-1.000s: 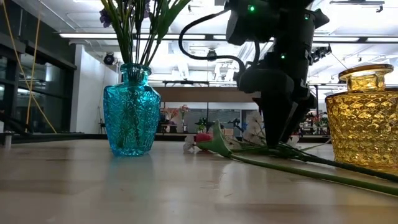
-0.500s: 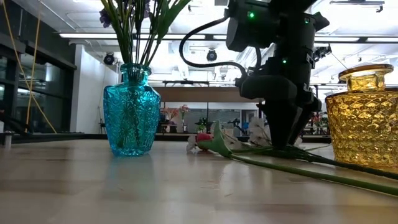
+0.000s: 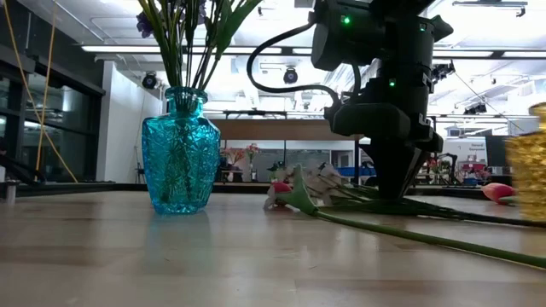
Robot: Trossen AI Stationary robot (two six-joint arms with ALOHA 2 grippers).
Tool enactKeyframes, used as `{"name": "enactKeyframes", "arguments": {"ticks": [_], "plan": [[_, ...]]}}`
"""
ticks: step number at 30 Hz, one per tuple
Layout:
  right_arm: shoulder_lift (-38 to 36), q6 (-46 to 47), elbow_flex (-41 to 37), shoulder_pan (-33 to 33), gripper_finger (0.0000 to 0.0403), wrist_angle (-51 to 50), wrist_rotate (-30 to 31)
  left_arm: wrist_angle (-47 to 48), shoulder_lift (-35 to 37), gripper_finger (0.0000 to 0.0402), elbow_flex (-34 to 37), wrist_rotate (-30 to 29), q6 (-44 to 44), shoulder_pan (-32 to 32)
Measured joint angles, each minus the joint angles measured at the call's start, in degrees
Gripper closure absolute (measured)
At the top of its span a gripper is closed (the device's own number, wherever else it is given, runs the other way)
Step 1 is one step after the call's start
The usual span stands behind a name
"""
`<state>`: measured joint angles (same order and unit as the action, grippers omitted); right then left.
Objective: Pick and place flowers into a vace then onto a shelf
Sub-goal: Put the white flowers into the yellow vase
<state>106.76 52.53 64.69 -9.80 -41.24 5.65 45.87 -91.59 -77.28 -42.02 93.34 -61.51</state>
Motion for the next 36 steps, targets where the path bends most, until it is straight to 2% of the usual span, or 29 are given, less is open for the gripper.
{"name": "enactKeyframes", "arguments": {"ticks": [6,12,18,27,36], "plan": [[-0.13,1.12,-0.02,0.00,0.0383,1.10,-0.01,0.00,0.00,0.0114,0.00,0.00,0.02,0.00],[-0.39,1.22,-0.02,0.00,0.0398,2.98,0.19,0.02,0.00,0.0114,0.00,0.00,0.00,0.01],[-1.27,1.68,0.09,0.07,0.0394,3.48,0.32,0.02,0.00,0.0114,0.00,0.01,0.00,-0.01],[-8.01,4.04,0.17,0.82,0.0399,1.20,5.67,0.09,0.00,0.0114,0.00,0.02,-0.02,-0.01],[-18.46,7.48,0.20,1.16,0.0400,-6.61,12.53,0.07,0.00,0.0114,0.00,0.03,-0.01,-0.01]]}}
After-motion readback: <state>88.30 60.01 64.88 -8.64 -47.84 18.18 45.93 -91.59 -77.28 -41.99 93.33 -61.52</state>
